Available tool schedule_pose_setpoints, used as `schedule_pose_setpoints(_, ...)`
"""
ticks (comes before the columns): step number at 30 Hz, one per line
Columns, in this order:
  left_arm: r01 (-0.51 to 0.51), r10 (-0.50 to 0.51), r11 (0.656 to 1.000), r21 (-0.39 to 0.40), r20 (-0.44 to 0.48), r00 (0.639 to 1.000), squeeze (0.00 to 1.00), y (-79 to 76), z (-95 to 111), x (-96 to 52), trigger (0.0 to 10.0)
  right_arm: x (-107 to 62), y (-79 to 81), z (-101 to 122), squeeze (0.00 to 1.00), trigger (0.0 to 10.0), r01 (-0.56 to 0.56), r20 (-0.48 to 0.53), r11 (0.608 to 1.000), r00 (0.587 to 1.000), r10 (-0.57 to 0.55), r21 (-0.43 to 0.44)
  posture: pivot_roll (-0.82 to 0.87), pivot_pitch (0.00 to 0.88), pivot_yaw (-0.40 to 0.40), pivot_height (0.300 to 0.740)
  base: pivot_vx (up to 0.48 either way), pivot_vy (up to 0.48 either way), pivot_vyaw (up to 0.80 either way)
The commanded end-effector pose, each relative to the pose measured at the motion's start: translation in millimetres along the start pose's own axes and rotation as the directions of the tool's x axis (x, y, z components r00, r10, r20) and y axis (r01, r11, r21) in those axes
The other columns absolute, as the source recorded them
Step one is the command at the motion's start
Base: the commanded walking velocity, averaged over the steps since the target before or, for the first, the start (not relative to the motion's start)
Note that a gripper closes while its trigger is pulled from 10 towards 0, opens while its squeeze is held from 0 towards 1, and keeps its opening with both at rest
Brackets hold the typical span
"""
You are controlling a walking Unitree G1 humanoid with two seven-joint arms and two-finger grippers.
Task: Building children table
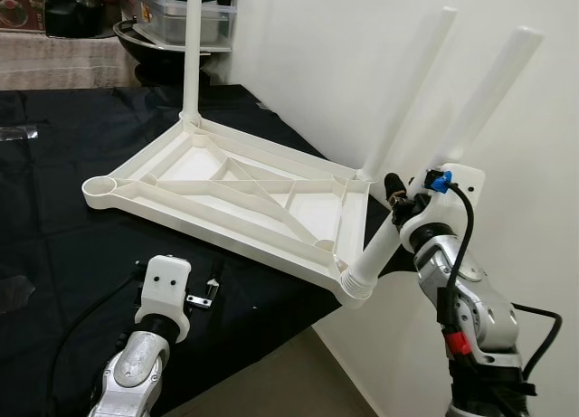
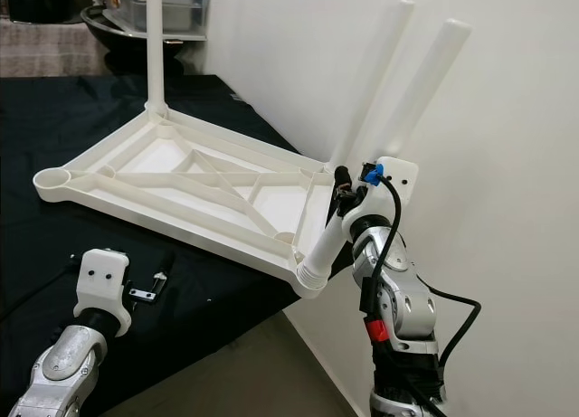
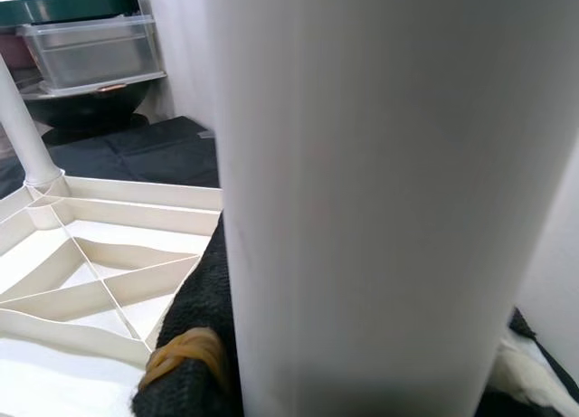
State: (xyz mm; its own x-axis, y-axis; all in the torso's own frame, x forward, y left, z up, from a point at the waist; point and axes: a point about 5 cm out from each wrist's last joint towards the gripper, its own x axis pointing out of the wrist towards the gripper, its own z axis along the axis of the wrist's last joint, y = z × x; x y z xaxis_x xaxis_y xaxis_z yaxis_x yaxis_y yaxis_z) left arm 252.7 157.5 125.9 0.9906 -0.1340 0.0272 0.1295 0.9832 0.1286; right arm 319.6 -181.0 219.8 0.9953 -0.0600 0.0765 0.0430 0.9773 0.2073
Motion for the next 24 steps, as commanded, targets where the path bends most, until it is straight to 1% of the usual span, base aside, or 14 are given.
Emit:
schedule_pose_setpoints(1, 0.013, -0.013, 1.0, -0.009, -0.006, 1.0, 0.0, -4.9, -2, 0.5, 10.0, -0.7, 0.0, 19, 0.0, 10.0, -0.015, 0.084, 0.999, 0.996, 0.019, -0.043, 0.1, 0.0, -0.211, 0.74, 0.0, 0.0, 0.0)
schedule_pose_setpoints(5, 0.014, -0.014, 1.0, -0.01, -0.007, 1.0, 0.0, -5.7, -3, 0.5, 10.0, 1.8, 2.0, 24, 0.0, 10.0, -0.063, 0.089, 0.998, 0.994, 0.065, -0.032, 0.1, 0.0, -0.211, 0.74, 0.0, 0.0, 0.0)
schedule_pose_setpoints(6, 0.014, -0.014, 1.0, -0.009, -0.007, 1.0, 0.0, -5.9, -3, 0.5, 10.0, 3.0, 2.9, 26, 0.12, 10.0, -0.087, 0.091, 0.996, 0.992, 0.089, -0.031, 0.1, 0.0, -0.212, 0.74, 0.0, 0.0, 0.0)
schedule_pose_setpoints(7, 0.014, -0.014, 1.0, -0.009, -0.007, 1.0, 0.0, -6.2, -3, 0.5, 10.0, 4.6, 4.6, 30, 0.69, 10.0, -0.124, 0.096, 0.992, 0.987, 0.126, -0.028, 0.11, 0.0, -0.215, 0.74, 0.0, 0.0, 0.0)
schedule_pose_setpoints(8, 0.014, -0.014, 1.0, -0.009, -0.007, 1.0, 0.0, -6.2, -3, 0.5, 10.0, 4.6, 4.6, 30, 0.69, 10.0, -0.124, 0.096, 0.992, 0.987, 0.126, -0.028, 0.11, 0.0, -0.215, 0.74, 0.0, 0.0, 0.0)
schedule_pose_setpoints(9, 0.014, -0.014, 1.0, -0.009, -0.007, 1.0, 0.0, -6.4, -3, 0.6, 10.0, 6.9, 7.5, 37, 0.8, 10.0, -0.179, 0.108, 0.983, 0.978, 0.181, -0.031, 0.11, 0.0, -0.215, 0.74, 0.0, 0.0, 0.0)
schedule_pose_setpoints(10, 0.014, -0.014, 1.0, -0.009, -0.007, 1.0, 0.0, -6.4, -3, 0.6, 10.0, 6.9, 7.5, 37, 0.8, 10.0, -0.179, 0.108, 0.983, 0.978, 0.181, -0.031, 0.11, 0.0, -0.215, 0.74, 0.0, 0.0, 0.0)
schedule_pose_setpoints(11, 0.013, -0.013, 1.0, -0.01, -0.007, 1.0, 0.0, -6.5, -3, 0.6, 10.0, 7.6, 8.8, 40, 0.8, 10.0, -0.203, 0.114, 0.979, 0.972, 0.205, -0.027, 0.11, 0.0, -0.218, 0.74, 0.0, 0.0, 0.0)
schedule_pose_setpoints(13, 0.013, -0.013, 1.0, -0.01, -0.007, 1.0, 0.0, -6.5, -3, 0.6, 10.0, 7.6, 8.8, 40, 0.8, 10.0, -0.203, 0.114, 0.979, 0.972, 0.205, -0.027, 0.11, 0.0, -0.218, 0.74, 0.0, 0.0, 0.0)
schedule_pose_setpoints(14, 0.012, -0.013, 1.0, -0.01, -0.007, 1.0, 0.0, -6.5, -3, 0.6, 10.0, 7.9, 10.5, 44, 0.98, 10.0, -0.234, 0.126, 0.972, 0.964, 0.234, -0.021, 0.11, 0.0, -0.22, 0.74, 0.0, 0.0, 0.0)
schedule_pose_setpoints(15, 0.012, -0.012, 1.0, -0.01, -0.007, 1.0, 0.0, -6.4, -3, 0.5, 10.0, 8.2, 12.0, 47, 1.0, 10.0, -0.265, 0.132, 0.964, 0.955, 0.264, -0.009, 0.11, 0.0, -0.219, 0.74, 0.0, 0.0, 0.0)
schedule_pose_setpoints(19, 0.011, -0.011, 1.0, -0.01, -0.007, 1.0, 0.0, -6.3, -3, 0.3, 10.0, 8.3, 13.2, 51, 1.0, 10.0, -0.308, 0.132, 0.952, 0.943, 0.304, 0.006, 0.11, 0.0, -0.219, 0.74, 0.0, 0.0, 0.0)
schedule_pose_setpoints(21, 0.011, -0.012, 1.0, -0.009, -0.008, 1.0, 0.0, -6.0, -3, 0.0, 10.0, 8.0, 12.6, 49, 1.0, 10.0, -0.336, 0.106, 0.941, 0.937, 0.332, 0.024, 0.11, 0.0, -0.217, 0.74, 0.0, 0.0, 0.0)
schedule_pose_setpoints(24, 0.013, -0.013, 1.0, -0.009, -0.009, 1.0, 0.0, -5.9, -3, -0.3, 10.0, 6.9, 10.0, 45, 1.0, 10.0, -0.352, 0.084, 0.936, 0.934, 0.348, 0.029, 0.11, 0.0, -0.216, 0.74, 0.0, 0.0, 0.0)
